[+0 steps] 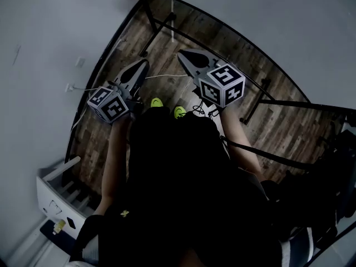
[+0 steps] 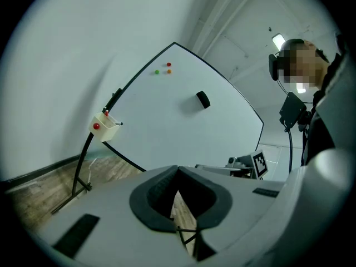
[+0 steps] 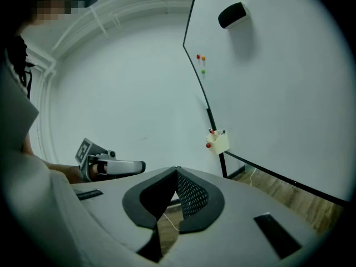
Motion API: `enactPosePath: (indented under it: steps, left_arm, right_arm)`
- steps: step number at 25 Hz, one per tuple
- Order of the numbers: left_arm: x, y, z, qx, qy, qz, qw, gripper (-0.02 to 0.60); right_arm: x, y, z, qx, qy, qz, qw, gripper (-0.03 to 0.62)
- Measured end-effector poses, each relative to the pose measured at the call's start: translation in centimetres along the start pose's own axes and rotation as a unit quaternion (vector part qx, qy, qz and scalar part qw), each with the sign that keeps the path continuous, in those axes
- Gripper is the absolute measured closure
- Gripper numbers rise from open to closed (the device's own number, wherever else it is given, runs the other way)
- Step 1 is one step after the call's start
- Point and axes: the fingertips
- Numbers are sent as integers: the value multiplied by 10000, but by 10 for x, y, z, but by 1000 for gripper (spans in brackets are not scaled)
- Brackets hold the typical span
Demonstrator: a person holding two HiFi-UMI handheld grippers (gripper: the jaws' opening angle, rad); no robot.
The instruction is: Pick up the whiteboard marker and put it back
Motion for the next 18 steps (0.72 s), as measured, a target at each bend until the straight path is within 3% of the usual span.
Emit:
enactPosePath:
  steps: [18]
  left_arm:
    - [-8, -8, -2, -73, 264, -193, 9994, 568]
  right_arm:
    - [28, -3, -29, 249, -172, 514, 9982, 586]
Point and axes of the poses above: the fingertips, and each gripper's own axes: z backward along the fingers, x to its left, y out of its underside, and after that the axes turned 13 degrees about -y, right-handed
